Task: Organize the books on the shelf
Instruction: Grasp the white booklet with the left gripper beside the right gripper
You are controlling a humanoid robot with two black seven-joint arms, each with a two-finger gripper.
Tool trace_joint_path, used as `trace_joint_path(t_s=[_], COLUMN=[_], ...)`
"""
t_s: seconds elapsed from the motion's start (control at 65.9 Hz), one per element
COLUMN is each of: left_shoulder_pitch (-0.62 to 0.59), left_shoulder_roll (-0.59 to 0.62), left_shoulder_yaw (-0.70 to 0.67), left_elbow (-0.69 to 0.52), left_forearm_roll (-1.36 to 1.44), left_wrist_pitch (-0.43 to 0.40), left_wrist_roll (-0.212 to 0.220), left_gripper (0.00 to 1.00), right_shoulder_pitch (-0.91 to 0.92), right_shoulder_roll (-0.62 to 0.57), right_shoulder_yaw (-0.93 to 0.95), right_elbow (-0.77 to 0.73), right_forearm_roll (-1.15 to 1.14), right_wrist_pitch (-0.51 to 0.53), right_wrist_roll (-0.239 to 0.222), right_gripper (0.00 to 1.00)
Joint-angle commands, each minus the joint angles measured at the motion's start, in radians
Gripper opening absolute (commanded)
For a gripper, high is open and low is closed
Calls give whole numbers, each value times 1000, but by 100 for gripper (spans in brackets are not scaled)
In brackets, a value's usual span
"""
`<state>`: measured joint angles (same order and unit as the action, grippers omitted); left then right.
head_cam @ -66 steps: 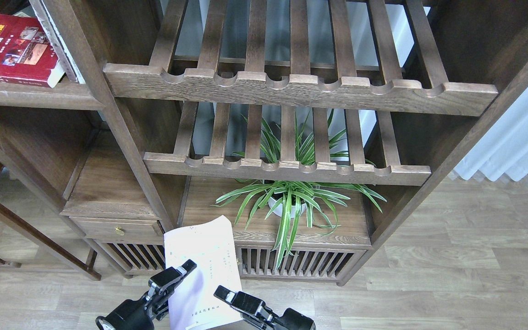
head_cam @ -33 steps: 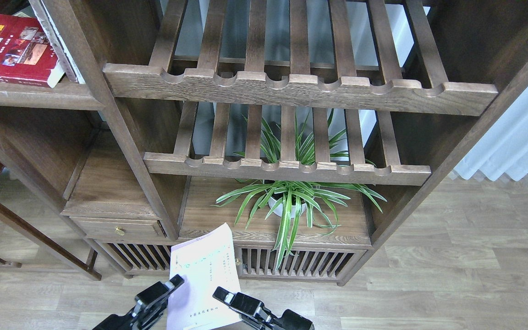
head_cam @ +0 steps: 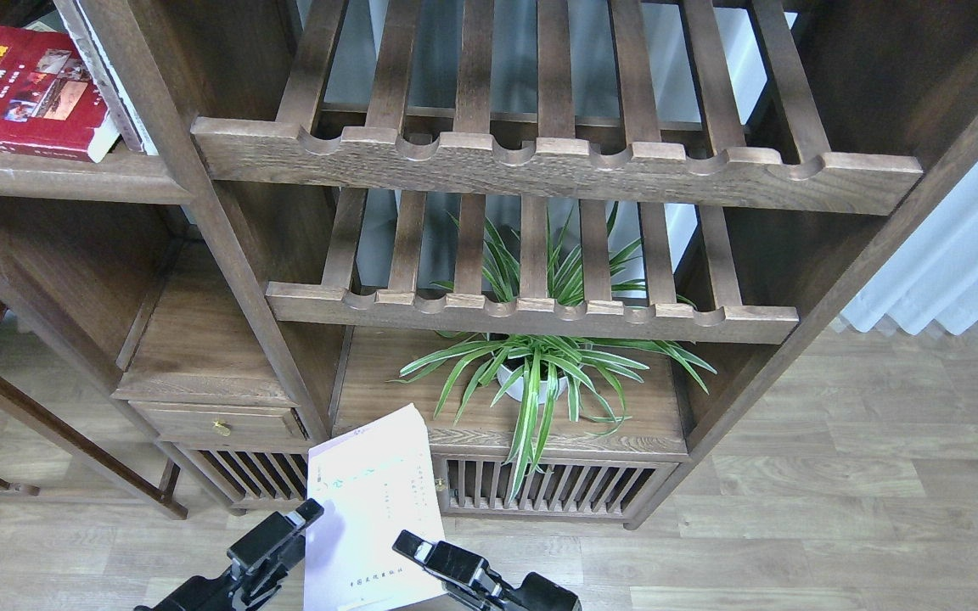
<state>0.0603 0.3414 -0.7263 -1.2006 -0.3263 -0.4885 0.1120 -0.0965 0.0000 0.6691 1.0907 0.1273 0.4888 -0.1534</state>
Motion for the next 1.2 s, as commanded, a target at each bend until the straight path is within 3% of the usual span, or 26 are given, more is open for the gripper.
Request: trace_joint_path(t_s=[0.0,0.137,0.243,0.258,0.577,1.001,1.123,1.183], left_shoulder_pitch=[-4,-7,-7,-7,-7,7,7,9], left_shoulder_roll=[-24,-50,-58,-61,-59,-1,2,4], left_shoulder_yaw=[1,2,2,2,2,-1,-10,-12], left_elbow=[-1,-5,-10,-19,-20,-71,-76,-76], left_forearm_roll=[1,1,1,3,1,1,1,1], left_wrist_pitch=[0,0,0,0,0,0,0,0], left_wrist_roll=[0,0,0,0,-2,-3,-3,-2], left_gripper=[82,75,59,50,10,8,8,8], right_shoulder_pitch=[0,0,0,0,0,18,17,17], right_shoulder_roll=[0,0,0,0,0,0,0,0], right_shoulder_yaw=[0,0,0,0,4,52,52,52], right_elbow=[0,0,0,0,0,-12,-12,-11], right_forearm_roll=[0,0,-2,0,0,3,3,3], right_wrist_pitch=[0,0,0,0,0,0,0,0], right_wrist_roll=[0,0,0,0,2,3,3,2], right_gripper=[6,6,6,6,6,6,10,18])
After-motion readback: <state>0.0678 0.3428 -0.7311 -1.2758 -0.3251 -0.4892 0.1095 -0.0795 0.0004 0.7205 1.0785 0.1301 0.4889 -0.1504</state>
